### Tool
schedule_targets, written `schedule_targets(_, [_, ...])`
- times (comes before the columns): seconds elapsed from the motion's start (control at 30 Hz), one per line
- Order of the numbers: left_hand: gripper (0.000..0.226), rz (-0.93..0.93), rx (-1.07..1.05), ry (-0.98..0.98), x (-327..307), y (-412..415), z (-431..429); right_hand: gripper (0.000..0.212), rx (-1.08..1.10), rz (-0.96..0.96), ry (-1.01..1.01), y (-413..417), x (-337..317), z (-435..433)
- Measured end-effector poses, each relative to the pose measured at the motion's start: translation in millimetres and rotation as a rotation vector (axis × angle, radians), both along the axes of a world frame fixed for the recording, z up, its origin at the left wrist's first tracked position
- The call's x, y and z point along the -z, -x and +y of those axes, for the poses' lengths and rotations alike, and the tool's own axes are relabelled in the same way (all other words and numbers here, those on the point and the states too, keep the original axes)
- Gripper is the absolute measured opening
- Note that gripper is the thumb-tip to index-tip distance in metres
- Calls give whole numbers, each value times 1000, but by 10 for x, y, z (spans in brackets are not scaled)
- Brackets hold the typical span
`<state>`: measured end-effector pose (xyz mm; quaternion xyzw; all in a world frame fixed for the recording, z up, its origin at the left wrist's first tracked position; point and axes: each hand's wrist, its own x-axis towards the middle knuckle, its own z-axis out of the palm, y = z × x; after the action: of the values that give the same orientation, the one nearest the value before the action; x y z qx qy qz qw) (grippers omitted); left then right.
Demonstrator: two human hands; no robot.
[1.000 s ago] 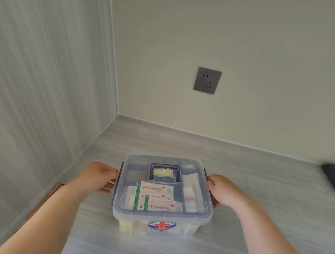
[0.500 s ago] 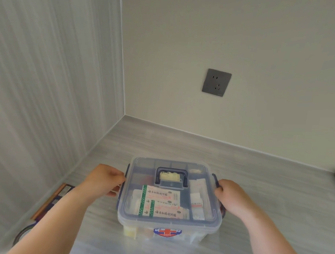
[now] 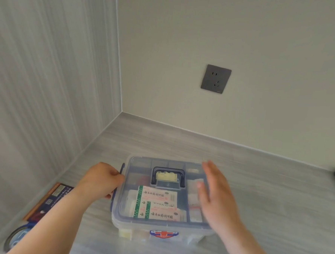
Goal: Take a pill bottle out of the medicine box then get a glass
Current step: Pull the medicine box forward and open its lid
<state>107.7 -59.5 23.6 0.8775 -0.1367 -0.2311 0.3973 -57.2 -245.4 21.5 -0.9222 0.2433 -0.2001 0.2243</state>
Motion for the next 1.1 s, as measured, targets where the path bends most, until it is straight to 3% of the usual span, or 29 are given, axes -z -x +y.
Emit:
schedule_targets(0.1, [26,-2,10,-34,22,-15,1,36,-231,159,371,-86,11,332])
schedule_targets(0.2, [29,8,-21,16,111,-30,90,32,-314,194,321,-168,57,410])
schedule_targets(0.33, [32,296,-208,388,255,-7,259,31,-293,252,388,-170,41,384])
schedule_targets(0.43, [26,400,-199,422,403,86,310,33,-288,250,393,-173,82,369])
schedule_targets(0.5, [26,439,-175,384,504,155,301,35,-330,237,253,-185,113,346])
schedule_targets(0.57, [27,385,-243,351,568,221,265,39,-384,156,140,-175,162,292])
schedule_targets(0.63, [31,156,-325,329,555,268,230,40,-339,40,61,-151,170,245])
schedule_targets(0.73, [41,-105,-175,424,455,399,262,37,-142,-108,-19,-155,96,161])
schedule_targets(0.83, [47,-31,-28,566,410,549,257,38,-149,69,-118,-245,9,56])
schedule_targets(1.1, [65,-109,-7,583,502,726,216,17,-262,479,59,-654,-288,-27])
